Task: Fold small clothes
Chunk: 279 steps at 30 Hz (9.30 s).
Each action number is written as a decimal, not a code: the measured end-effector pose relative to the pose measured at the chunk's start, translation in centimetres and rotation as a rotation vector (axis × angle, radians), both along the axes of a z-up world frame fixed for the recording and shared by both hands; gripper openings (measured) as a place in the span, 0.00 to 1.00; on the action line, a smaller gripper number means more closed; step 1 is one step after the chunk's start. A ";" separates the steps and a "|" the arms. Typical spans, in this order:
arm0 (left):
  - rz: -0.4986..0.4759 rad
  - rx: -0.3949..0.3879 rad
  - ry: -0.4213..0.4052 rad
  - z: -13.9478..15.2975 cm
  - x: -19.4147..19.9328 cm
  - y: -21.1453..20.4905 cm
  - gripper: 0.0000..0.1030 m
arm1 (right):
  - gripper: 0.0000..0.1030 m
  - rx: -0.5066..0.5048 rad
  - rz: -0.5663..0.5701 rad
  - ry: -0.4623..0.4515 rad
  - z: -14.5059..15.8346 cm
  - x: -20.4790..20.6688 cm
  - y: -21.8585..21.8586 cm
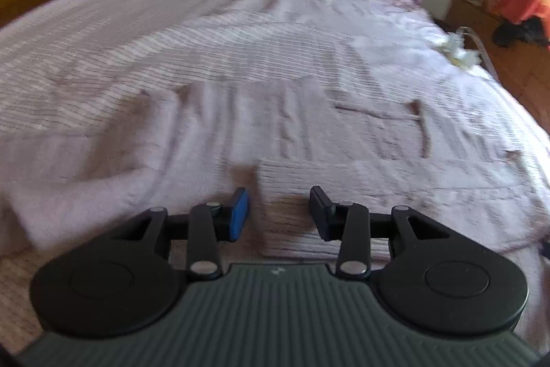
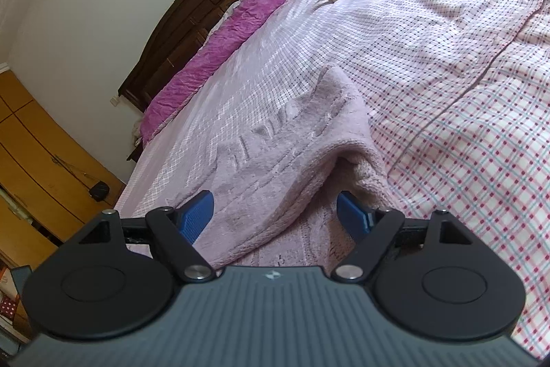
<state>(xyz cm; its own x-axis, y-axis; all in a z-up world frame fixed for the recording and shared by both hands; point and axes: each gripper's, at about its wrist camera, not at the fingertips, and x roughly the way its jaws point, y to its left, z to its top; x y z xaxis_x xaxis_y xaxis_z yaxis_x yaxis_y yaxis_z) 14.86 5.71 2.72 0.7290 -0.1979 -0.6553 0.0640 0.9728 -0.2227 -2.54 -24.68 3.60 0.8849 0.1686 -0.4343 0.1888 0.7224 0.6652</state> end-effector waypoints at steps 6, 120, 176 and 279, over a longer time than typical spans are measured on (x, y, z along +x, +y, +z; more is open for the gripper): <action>-0.019 -0.011 -0.012 -0.1 0.2 -0.8 0.11 | 0.82 -0.023 -0.009 -0.013 0.1 0.8 -0.1; 0.712 -0.457 -0.110 -1.0 -10.2 31.3 0.38 | 0.82 -0.248 0.215 0.040 1.6 0.4 9.4; -0.022 -0.225 -0.029 0.4 -5.6 3.3 0.10 | 0.82 -0.190 0.161 0.035 0.7 -0.9 7.4; -0.004 -0.030 -0.061 1.3 -9.8 4.4 0.16 | 0.60 -0.378 0.281 -0.017 5.0 7.4 6.8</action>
<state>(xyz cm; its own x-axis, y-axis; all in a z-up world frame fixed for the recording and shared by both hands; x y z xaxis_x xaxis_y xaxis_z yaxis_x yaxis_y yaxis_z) 5.02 10.08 4.02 0.7662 -0.2201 -0.6037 0.0823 0.9654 -0.2476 4.82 -17.89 8.61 0.8351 0.2351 -0.4973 -0.0570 0.9362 0.3469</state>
